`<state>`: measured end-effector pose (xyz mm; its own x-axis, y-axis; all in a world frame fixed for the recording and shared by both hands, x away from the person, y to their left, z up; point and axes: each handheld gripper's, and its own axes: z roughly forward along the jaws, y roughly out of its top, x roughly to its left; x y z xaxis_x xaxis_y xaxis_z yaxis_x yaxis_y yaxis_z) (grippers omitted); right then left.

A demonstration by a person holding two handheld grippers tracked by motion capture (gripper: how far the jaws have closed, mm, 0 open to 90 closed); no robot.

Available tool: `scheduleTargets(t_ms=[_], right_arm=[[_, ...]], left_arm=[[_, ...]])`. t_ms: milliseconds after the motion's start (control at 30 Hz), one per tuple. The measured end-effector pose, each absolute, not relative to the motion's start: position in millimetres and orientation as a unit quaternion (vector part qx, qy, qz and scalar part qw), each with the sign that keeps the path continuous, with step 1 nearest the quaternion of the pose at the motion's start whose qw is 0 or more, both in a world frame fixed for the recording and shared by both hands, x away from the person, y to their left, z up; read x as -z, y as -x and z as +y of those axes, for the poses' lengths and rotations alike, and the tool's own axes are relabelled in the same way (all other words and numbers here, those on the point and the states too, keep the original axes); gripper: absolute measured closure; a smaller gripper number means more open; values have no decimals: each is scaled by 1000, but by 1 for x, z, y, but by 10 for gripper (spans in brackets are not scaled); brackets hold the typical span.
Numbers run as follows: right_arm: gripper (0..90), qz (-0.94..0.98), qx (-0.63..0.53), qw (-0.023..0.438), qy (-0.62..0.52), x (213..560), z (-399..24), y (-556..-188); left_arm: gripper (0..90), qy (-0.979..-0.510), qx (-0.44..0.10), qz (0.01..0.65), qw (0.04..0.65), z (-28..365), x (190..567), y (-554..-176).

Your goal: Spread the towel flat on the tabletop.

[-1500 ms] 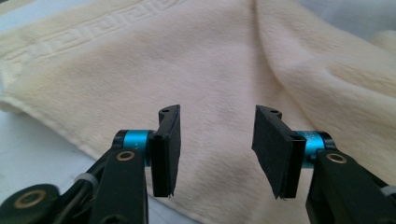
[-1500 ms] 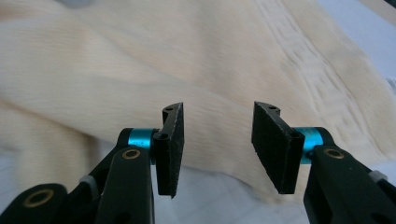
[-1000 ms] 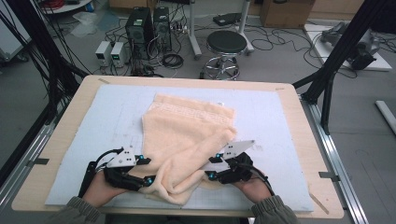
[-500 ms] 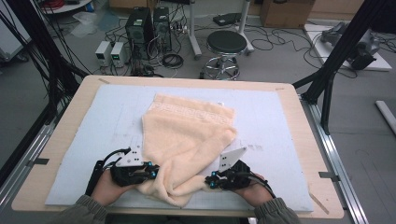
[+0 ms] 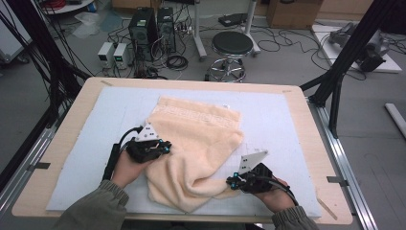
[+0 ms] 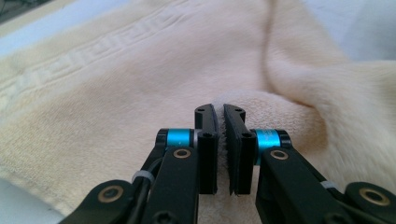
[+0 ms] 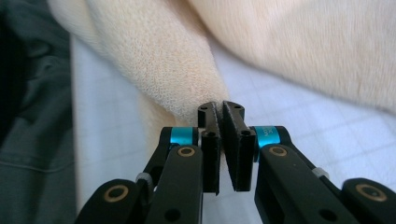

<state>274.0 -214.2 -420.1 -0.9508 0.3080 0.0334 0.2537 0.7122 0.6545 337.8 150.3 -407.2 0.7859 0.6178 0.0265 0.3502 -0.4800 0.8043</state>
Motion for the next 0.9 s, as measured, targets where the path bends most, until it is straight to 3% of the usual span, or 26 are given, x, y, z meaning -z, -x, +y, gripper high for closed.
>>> scheduleTargets(t_ms=[100, 200, 500, 700, 800, 900], right_arm=[[829, 921, -356, 35, -156, 422, -216, -280], [745, 910, -383, 40, -155, 413, -215, -281], [620, 901, -411, 58, -126, 405, -185, -290], [535, 909, -397, 44, -117, 420, -153, -301], [556, 914, -385, 36, -120, 426, -141, -306], [683, 917, -376, 36, -123, 431, -136, -312]], left_arm=[[835, -843, -152, 305, 416, 154, 413, -347], [793, -840, -149, 300, 428, 157, 408, -343], [580, -840, -168, 262, 443, 182, 388, -301], [527, -848, -142, 239, 451, 192, 400, -275], [512, -860, -123, 225, 442, 185, 411, -272], [528, -875, -99, 214, 422, 173, 424, -275]])
